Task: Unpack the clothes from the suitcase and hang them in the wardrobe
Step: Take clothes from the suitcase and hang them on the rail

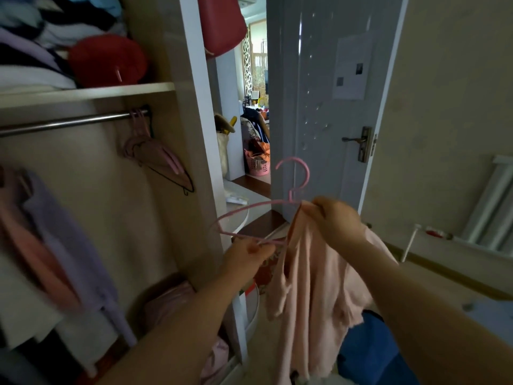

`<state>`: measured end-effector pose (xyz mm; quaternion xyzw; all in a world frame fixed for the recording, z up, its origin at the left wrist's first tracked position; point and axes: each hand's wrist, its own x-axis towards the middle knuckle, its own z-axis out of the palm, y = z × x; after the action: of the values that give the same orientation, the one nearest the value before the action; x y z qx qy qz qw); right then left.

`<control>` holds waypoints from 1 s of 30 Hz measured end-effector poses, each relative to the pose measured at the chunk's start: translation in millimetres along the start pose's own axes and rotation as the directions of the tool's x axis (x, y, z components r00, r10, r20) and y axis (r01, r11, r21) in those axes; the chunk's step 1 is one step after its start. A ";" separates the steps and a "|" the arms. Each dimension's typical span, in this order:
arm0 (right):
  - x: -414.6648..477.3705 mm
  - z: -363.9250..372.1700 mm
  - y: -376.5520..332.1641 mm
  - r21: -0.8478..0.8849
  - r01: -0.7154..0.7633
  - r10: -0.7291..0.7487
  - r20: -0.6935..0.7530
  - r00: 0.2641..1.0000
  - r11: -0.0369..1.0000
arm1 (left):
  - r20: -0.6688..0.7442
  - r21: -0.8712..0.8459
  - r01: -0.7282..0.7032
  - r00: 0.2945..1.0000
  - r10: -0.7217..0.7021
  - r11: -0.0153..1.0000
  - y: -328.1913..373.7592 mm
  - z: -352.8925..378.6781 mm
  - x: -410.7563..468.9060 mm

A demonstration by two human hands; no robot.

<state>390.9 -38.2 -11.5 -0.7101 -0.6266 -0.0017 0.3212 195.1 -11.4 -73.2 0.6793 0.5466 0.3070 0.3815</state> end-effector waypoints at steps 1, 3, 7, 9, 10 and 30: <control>-0.5 1.3 -3.4 0.018 0.023 -0.023 -0.005 1.000 1.000 | 0.095 0.024 0.051 0.994 -0.053 0.998 -6.6 4.8 -2.9; -2.6 2.7 -9.6 0.053 0.068 -0.067 -0.018 0.998 0.996 | 0.122 -0.009 0.105 0.987 -0.103 0.994 -16.2 14.2 -4.7; -10.3 4.7 -16.3 0.137 0.109 -0.109 -0.011 0.994 0.985 | 0.057 0.071 0.181 0.981 -0.185 0.981 -40.0 27.2 2.1; -14.4 2.1 -15.5 0.165 0.115 -0.115 -0.009 0.993 0.980 | -0.075 0.091 0.199 0.978 -0.192 0.976 -51.5 27.0 7.4; -16.6 0.0 -14.8 0.181 0.112 -0.113 -0.003 0.994 0.977 | -0.149 0.033 0.198 0.970 -0.191 0.980 -50.1 23.9 3.1; -52.3 -12.5 47.7 0.186 -0.034 0.030 0.025 0.999 0.982 | 0.085 -0.962 0.197 0.873 -0.479 0.188 -41.0 -9.4 3.9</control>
<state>427.2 -90.9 -44.4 -0.6869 -0.6158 0.0699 0.3795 167.2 -1.2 -103.4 0.1319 0.4289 0.5558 0.6998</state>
